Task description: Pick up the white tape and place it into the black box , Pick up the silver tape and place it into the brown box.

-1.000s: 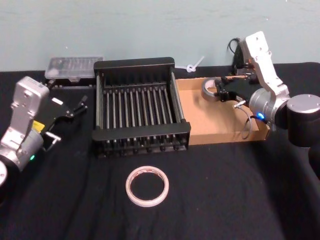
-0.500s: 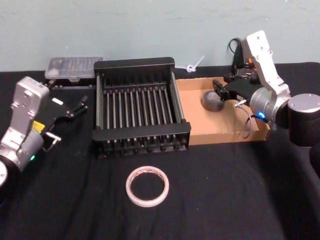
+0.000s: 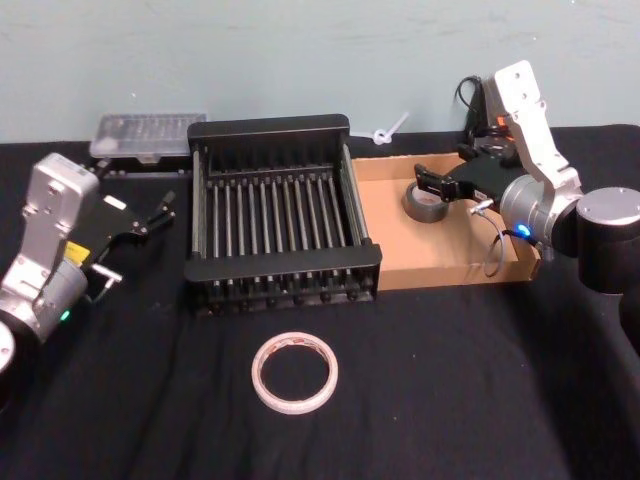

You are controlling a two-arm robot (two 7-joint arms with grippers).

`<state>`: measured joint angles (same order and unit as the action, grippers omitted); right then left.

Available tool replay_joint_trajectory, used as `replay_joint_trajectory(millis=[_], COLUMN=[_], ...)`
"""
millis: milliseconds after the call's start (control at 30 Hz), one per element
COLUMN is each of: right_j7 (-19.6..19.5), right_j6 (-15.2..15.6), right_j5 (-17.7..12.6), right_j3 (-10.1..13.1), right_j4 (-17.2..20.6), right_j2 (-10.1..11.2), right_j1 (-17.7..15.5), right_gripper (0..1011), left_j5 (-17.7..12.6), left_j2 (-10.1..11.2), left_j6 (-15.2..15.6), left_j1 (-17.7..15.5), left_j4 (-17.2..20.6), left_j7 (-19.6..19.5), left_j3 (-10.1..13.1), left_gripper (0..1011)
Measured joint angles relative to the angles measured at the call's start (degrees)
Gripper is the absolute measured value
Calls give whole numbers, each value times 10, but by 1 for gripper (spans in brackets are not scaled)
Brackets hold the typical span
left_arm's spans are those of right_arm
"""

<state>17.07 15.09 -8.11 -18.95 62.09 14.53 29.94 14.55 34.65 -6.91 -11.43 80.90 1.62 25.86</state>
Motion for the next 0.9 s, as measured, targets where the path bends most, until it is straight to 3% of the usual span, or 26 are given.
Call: replay_joint_trajectory(millis=[267,700,900], right_j7=[0,0,11], right_j6=[0,0,1], right_j5=[0,-1,-2], right_j3=[0,0,8], right_j4=[0,0,29], right_j2=[0,0,9], right_j1=[0,0,-21], right_gripper=[1002,1002,1002], left_j5=[0,0,0], left_j2=[0,0,0], left_j6=[0,0,0], left_j1=[0,0,0], left_j4=[0,0,0], left_j7=[0,0,0], left_j3=[0,0,0], left_gripper=[1001,1001,1001])
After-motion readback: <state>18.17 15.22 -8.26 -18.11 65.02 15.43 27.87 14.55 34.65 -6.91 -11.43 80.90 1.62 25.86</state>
